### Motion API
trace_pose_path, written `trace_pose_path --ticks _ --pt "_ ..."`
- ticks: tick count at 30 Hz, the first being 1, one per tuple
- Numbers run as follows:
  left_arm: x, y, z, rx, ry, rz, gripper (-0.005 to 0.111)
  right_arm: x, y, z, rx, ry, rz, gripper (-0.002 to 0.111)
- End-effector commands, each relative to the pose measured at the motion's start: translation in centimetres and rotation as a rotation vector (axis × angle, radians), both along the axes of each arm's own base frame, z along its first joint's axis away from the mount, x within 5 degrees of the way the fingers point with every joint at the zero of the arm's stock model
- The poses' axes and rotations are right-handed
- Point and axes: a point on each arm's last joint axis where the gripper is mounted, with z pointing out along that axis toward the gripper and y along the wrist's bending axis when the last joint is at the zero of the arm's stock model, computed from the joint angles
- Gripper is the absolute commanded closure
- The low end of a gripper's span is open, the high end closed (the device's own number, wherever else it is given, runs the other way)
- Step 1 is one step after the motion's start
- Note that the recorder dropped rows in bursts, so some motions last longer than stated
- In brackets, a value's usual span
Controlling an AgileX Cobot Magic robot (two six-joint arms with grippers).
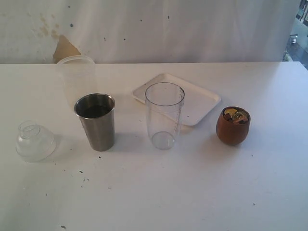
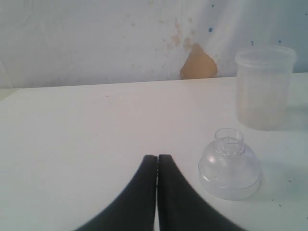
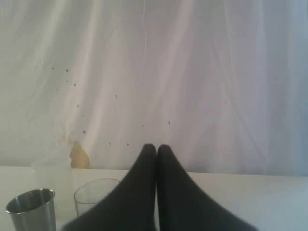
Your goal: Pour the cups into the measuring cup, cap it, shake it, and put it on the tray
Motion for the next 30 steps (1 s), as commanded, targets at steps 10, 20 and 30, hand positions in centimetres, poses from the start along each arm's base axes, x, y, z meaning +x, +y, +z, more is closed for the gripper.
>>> trace_pose_path --ticks 10,20,30 --pt "0.0 0.0 -0.1 -0.012 -0.005 -0.004 0.106 -0.7 0.2 3.7 0.032 0.013 0.043 0.108" --pt "0.0 0.0 -0.1 -0.012 -0.005 -0.004 0.106 9.5 2.3 1.1 -0.154 0.578 0.076 0.082" --pt "0.0 0.0 -0.1 -0.012 -0.005 -0.004 0.106 16.0 3.1 -3.3 -0.19 0.768 0.039 0.003"
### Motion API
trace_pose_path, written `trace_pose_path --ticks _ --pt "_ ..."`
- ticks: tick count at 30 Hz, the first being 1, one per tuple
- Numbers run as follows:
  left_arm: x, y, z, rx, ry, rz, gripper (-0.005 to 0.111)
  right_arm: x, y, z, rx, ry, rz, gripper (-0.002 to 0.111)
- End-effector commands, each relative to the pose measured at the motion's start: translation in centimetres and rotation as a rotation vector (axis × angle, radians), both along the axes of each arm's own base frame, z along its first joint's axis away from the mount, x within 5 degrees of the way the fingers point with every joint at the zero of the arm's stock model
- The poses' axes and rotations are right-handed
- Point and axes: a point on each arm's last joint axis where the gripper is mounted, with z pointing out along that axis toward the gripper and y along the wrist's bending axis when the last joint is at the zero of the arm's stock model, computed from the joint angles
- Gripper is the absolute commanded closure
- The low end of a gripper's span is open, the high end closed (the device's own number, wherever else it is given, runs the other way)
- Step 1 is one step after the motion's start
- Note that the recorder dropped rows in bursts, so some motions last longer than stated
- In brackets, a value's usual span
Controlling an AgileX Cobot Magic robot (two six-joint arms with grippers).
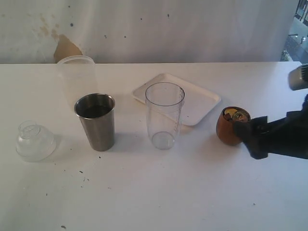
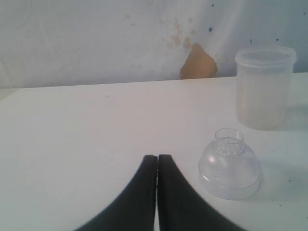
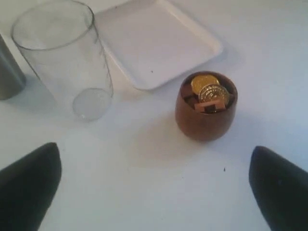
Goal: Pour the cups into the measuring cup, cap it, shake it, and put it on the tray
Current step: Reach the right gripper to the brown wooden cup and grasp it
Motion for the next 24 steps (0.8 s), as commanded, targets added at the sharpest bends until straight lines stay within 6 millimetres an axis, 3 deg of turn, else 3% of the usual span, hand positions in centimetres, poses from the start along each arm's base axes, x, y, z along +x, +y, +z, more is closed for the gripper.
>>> trace_pose_path --ticks 1,5,10,14,18,24 --pt "0.0 0.0 -0.1 -0.012 -0.005 -0.004 0.106 2.9 0.1 -1.8 -0.007 -0.015 -0.053 0.003" --pt "0.0 0.0 -0.1 -0.012 -0.005 -0.004 0.106 4.6 -0.2 -3.4 -0.033 -0.065 -0.103 0.003" --pt "0.0 0.0 -0.1 -0.012 -0.005 -0.004 0.106 5.2 -0.6 -6.0 -0.074 -0.19 -0.132 0.003" --pt "0.0 0.0 -0.1 -0.012 -0.005 -0.004 0.106 5.8 0.4 -8.2 -0.034 -0.185 -0.046 0.003" --pt "0.0 0.0 -0.1 -0.012 -0.005 -0.004 0.106 6.7 0.4 -10.5 -0.02 -0.159 -0.085 0.003" --pt "0.0 0.0 -0.1 -0.012 -0.005 -0.004 0.106 7.2 -0.1 -11.9 -0.078 -0.157 -0.125 0.003"
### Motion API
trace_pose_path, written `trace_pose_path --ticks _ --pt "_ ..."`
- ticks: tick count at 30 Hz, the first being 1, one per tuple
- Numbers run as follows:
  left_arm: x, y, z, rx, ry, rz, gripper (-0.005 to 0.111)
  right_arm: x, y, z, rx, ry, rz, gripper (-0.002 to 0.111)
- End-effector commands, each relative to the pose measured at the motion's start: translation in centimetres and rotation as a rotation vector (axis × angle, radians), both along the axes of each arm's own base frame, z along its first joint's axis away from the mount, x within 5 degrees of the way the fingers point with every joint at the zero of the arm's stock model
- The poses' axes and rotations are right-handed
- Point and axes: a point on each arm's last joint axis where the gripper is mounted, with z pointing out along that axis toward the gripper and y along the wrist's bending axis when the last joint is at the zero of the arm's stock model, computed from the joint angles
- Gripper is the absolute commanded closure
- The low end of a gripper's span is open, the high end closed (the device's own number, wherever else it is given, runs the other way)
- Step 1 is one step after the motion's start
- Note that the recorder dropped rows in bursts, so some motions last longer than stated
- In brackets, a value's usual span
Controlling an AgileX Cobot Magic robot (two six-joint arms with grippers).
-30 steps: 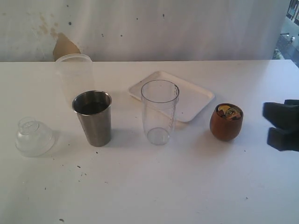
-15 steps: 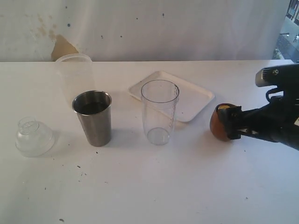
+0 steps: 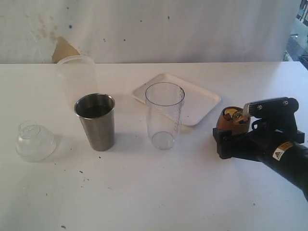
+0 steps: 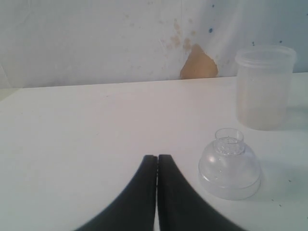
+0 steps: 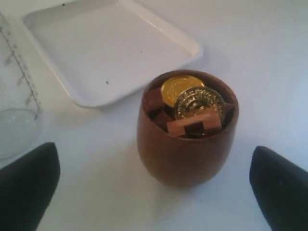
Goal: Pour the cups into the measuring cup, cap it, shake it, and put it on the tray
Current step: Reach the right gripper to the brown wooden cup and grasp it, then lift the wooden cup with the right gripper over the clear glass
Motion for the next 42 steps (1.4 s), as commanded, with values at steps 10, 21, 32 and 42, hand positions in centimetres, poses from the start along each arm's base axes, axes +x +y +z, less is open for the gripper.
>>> trace_pose_path --ticks 10,21,32,42 --pt "0.0 0.0 -0.1 -0.012 -0.005 -0.004 0.106 2.0 -0.8 -3.4 -0.071 -0.076 -0.098 0.003" --pt "0.0 0.0 -0.1 -0.012 -0.005 -0.004 0.106 4.6 -0.8 -5.1 -0.09 -0.153 -0.148 0.003" --pt "0.0 0.0 -0.1 -0.012 -0.005 -0.004 0.106 5.1 -0.5 -5.3 -0.137 -0.15 -0.106 0.003" --pt "0.0 0.0 -0.1 -0.012 -0.005 -0.004 0.106 5.5 -0.4 -6.2 -0.138 -0.098 -0.095 0.008"
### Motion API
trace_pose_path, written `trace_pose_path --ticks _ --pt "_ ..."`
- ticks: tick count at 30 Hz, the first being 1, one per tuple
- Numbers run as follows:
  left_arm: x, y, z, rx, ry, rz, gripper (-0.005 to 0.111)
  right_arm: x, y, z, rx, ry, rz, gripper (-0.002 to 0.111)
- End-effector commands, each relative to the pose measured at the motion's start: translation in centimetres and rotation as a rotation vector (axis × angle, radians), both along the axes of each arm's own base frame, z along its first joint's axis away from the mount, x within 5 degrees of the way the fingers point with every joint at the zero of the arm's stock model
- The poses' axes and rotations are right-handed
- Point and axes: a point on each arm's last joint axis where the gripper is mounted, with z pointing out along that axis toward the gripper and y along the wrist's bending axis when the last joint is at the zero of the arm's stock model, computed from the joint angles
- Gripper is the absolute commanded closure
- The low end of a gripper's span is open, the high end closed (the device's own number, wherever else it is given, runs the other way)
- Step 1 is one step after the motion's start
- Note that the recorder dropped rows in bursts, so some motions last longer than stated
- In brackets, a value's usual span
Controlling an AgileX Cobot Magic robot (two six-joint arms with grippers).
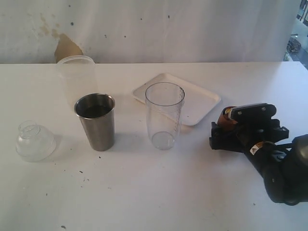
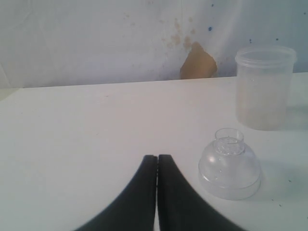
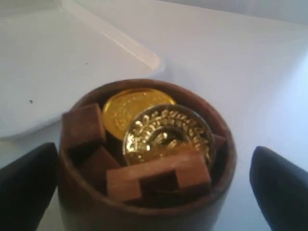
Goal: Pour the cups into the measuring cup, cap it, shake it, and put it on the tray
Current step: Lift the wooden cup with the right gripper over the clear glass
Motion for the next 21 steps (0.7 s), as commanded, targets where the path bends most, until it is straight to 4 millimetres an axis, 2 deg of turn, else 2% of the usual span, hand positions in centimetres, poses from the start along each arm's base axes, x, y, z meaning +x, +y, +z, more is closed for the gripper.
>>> trace_pose_path --ticks 1,3,6,7,10,12,14,15,16,18,21 --pt "0.0 0.0 -0.1 -0.012 -0.005 -0.004 0.106 0.1 -0.1 -0.2 -0.005 0.018 -0.011 0.013" --pt "0.0 0.0 -0.1 -0.012 -0.005 -0.004 0.106 0.1 -0.4 -0.2 0.001 0.017 -0.049 0.025" --pt "0.0 0.0 -0.1 -0.012 -0.005 -0.004 0.106 0.1 -0.5 -0.2 0.002 0.022 -0.062 0.053" --pt "0.0 0.0 -0.1 -0.012 -0.005 -0.004 0.106 0.0 -0.4 -0.3 0.001 0.028 -0.052 0.074" --pt "0.0 0.0 -0.1 -0.012 -0.005 -0.004 0.106 0.0 0.1 -0.3 -0.008 0.038 0.01 0.107" --pt "0.0 0.0 -0.1 -0.012 -0.005 -0.004 0.106 0.0 0.7 0.7 -0.013 0.022 0.081 0.108" --pt "0.0 0.0 -0.1 -0.012 -0.005 -0.004 0.106 0.1 1.4 2.8 -0.025 -0.013 0.174 0.108" --pt "0.0 0.0 -0.1 -0.012 -0.005 -0.004 0.106 0.4 1.8 4.9 -0.029 -0.032 0.207 0.108" --pt "0.0 0.0 -0.1 -0.012 -0.005 -0.004 0.106 0.6 1.8 6.1 -0.027 -0.034 0.208 0.108" --pt "0.0 0.0 -0.1 -0.012 -0.005 -0.004 0.106 1.8 2.1 10.5 -0.066 -0.016 0.227 0.108" --pt "0.0 0.0 -0.1 -0.012 -0.005 -0.004 0.106 2.4 2.4 13.8 -0.197 -0.035 0.298 0.108"
